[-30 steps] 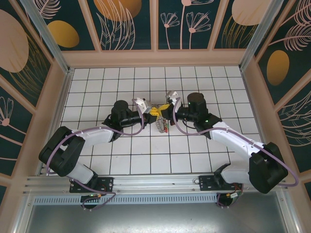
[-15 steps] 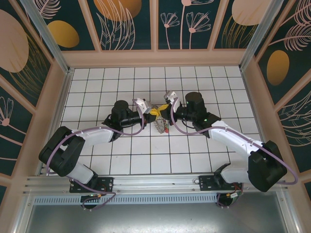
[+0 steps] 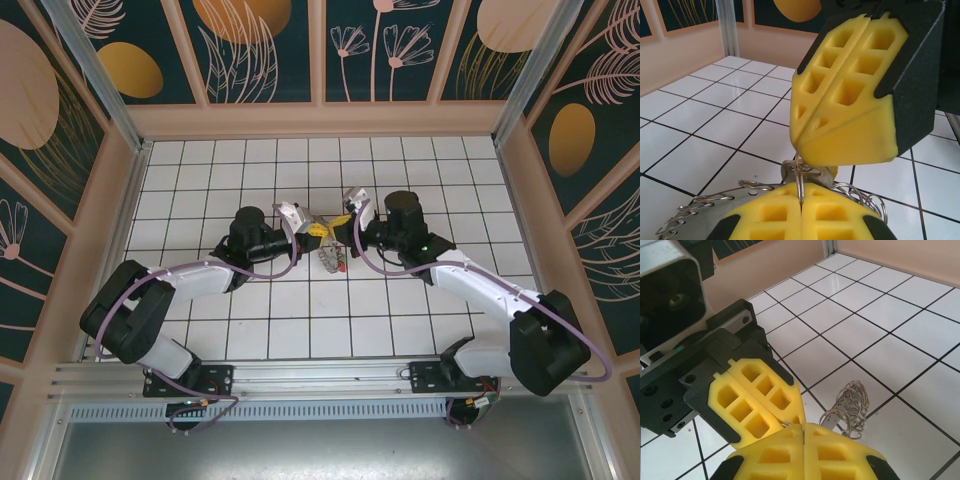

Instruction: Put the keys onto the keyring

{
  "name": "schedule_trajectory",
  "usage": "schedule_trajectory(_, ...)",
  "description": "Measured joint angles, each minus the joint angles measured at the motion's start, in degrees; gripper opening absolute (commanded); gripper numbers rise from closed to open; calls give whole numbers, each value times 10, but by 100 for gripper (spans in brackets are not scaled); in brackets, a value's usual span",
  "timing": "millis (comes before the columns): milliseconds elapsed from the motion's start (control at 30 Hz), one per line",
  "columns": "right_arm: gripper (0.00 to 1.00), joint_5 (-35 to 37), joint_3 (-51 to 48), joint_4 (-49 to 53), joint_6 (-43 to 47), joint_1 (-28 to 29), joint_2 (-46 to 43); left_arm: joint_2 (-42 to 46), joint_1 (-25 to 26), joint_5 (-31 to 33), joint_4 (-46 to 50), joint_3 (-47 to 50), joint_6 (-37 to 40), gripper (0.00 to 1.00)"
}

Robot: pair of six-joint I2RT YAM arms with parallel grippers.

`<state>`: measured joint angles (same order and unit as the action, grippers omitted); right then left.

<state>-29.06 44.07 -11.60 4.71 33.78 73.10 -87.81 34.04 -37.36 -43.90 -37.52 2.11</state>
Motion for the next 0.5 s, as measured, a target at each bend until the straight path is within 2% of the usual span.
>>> schedule_trajectory(167,0,-17,-4,-21,-11,-3,0,0,0,0,-5,0,0,0)
schedule_trajectory(300,0,-25,-4,-26,-10,-3,0,0,0,-1,-9,0,0,10)
schedule_trajectory(500,0,-38,-3,-26,-8,-3,0,0,0,-5,-8,0,-2,12)
